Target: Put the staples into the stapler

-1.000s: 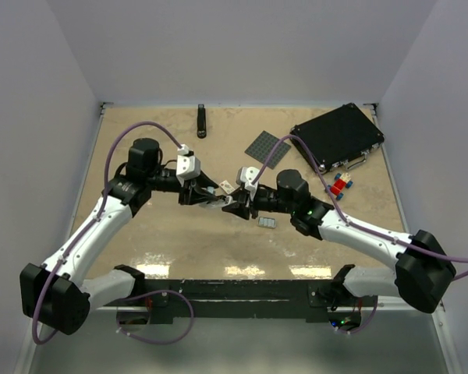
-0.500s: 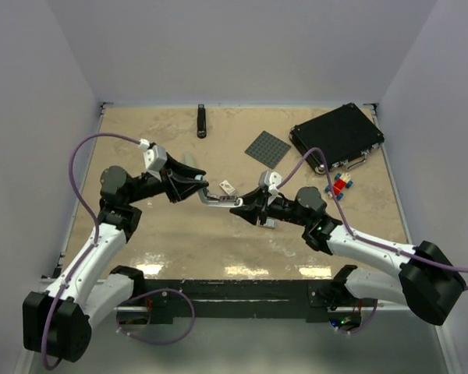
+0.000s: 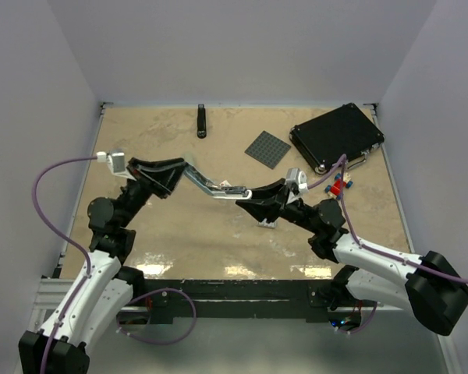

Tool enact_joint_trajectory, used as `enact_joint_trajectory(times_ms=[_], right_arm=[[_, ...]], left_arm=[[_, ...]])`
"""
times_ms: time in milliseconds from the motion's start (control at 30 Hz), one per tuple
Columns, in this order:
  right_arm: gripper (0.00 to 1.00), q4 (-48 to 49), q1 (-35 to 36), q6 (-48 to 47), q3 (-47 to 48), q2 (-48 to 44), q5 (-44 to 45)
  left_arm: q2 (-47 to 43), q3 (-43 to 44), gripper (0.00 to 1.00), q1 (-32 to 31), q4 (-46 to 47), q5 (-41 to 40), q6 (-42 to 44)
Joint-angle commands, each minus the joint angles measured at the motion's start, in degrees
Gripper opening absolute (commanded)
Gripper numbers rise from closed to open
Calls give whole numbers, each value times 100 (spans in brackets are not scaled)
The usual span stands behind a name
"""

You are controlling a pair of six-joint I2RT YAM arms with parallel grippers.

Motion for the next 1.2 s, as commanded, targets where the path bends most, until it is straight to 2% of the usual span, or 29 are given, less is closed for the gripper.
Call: enact_joint_trajectory(times_ms=[0,67,167,267,367,400,467,500,700,767,833,967,1000,1100,1167], right_arm=[[0,208,-141,252,-218,208,216],[0,533,-141,358,-262,322,224],[0,315,-132,218,-104,341,162],[0,-387,-132,-176,194,341,101],[0,-959,-132,-599,388,297,109],[0,-1195,-132,-782,423,297,110],[0,-1355,-132,-959,520,279,153],[0,-1443,-132,-995,529,279,162],[0,-1558,-141,-1171,705,455,-39],[0,-1584,-141,-1223,748,499,-110],[0,-1663,-141,-1320,801,543,-277],[0,-1848,-141,-1505,915,613,-558],[0,-1900,-141,-1557,933,613,-602],[0,-2015,-140,-1645,995,622,-743],[0,-2041,-123,-1663,1004,604,-822]], left_arm=[[-229,205,0,256,162,-2200,-626],[-238,171,0,264,37,-2130,-794],[-264,206,0,264,-243,-2094,-645],[-80,486,0,264,-620,-1701,-128],[253,1014,23,264,-1402,-1270,540],[419,1250,37,264,-1586,-1146,768],[544,1427,51,221,-2166,-978,989],[640,1558,61,186,-2316,-917,1094],[939,1964,82,-622,-3152,-57,2860],[983,2008,85,-816,-3503,94,3212],[1045,1990,88,-878,-3835,671,3633],[1098,2017,85,-913,-4452,1289,5414],[1089,2060,82,-913,-4523,1377,5750],[1168,2201,81,-913,-4988,1815,6902],[1291,2359,82,-922,-5647,2105,7700]])
